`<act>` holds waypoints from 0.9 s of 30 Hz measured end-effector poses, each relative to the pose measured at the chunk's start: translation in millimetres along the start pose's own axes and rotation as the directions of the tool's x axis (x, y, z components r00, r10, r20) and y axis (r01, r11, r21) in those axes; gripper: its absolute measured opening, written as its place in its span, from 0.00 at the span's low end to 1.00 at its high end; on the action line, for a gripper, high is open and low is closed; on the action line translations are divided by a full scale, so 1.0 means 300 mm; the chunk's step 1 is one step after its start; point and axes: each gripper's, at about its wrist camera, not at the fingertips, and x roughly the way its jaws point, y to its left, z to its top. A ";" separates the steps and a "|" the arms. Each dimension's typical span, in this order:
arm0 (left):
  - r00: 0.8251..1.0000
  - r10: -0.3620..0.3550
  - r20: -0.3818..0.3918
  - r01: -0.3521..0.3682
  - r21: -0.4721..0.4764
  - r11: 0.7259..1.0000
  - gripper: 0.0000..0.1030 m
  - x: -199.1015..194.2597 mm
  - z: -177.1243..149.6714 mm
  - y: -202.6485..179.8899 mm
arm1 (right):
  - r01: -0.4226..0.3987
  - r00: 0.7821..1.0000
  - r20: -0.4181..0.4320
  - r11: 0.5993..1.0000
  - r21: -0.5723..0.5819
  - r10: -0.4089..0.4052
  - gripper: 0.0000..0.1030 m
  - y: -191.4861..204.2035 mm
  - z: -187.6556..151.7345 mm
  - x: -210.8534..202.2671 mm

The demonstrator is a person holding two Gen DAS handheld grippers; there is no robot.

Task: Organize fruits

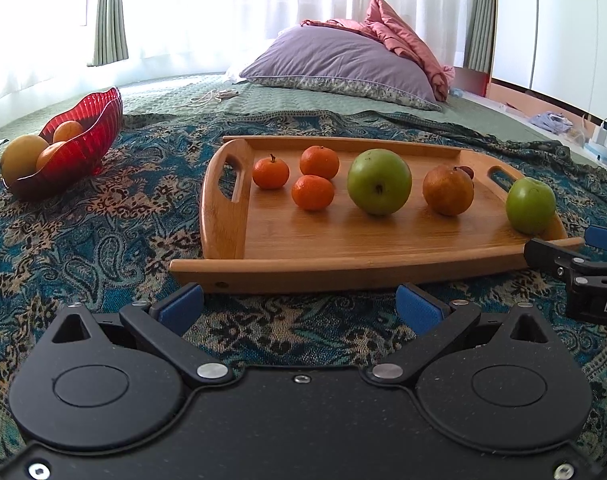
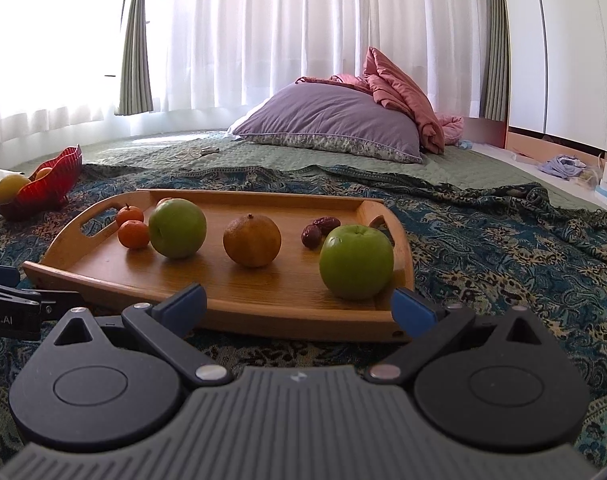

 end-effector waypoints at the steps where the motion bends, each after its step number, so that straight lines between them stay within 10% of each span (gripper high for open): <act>1: 1.000 0.001 -0.004 -0.001 0.000 1.000 1.00 0.004 -0.005 -0.002 | -0.003 1.000 -0.001 1.000 -0.004 0.003 1.00 0.003 -0.006 0.003; 27: 0.997 0.064 -0.053 -0.062 0.041 0.997 1.00 0.081 -0.034 -0.048 | -0.011 0.996 -0.088 0.995 -0.102 0.002 1.00 0.070 -0.068 0.063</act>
